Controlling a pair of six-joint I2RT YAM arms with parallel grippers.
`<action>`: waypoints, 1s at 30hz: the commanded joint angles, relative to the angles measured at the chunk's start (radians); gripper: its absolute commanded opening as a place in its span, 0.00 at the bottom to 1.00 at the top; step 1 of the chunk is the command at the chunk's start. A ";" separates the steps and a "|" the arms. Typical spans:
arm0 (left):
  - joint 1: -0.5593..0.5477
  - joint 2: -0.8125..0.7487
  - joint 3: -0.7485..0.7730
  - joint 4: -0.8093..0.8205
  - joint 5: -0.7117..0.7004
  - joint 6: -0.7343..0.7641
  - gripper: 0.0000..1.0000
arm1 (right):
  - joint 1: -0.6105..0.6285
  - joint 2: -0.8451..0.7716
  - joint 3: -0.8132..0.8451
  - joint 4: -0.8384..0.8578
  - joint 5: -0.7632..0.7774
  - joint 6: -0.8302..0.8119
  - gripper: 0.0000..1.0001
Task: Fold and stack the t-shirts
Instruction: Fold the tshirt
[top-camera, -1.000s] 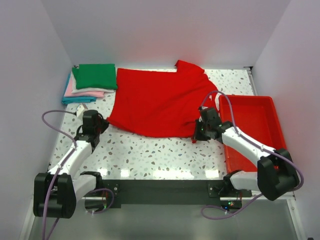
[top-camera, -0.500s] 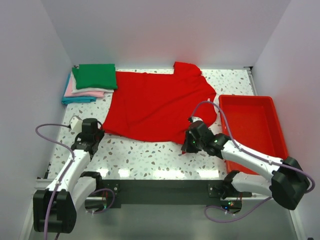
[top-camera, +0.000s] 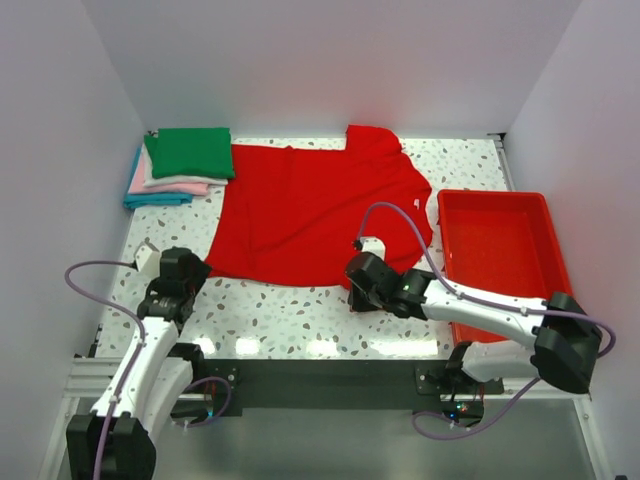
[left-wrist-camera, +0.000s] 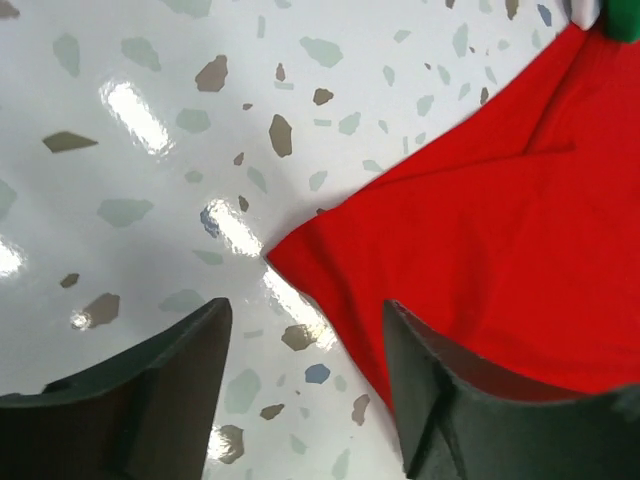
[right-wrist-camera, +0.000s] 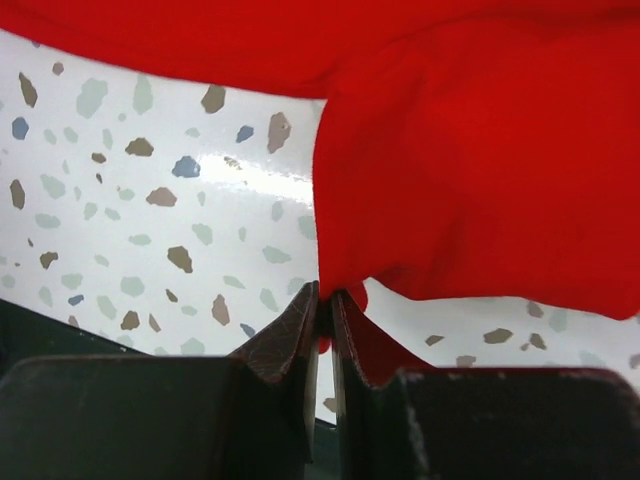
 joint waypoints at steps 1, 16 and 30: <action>0.007 -0.073 0.007 -0.022 -0.033 0.026 0.71 | 0.002 -0.099 -0.038 -0.086 0.136 0.033 0.12; -0.125 0.351 0.187 0.067 -0.200 0.104 0.41 | 0.002 -0.182 -0.124 -0.064 0.173 0.015 0.14; -0.127 0.449 0.216 0.079 -0.156 0.020 0.43 | 0.002 -0.216 -0.170 -0.039 0.163 0.016 0.14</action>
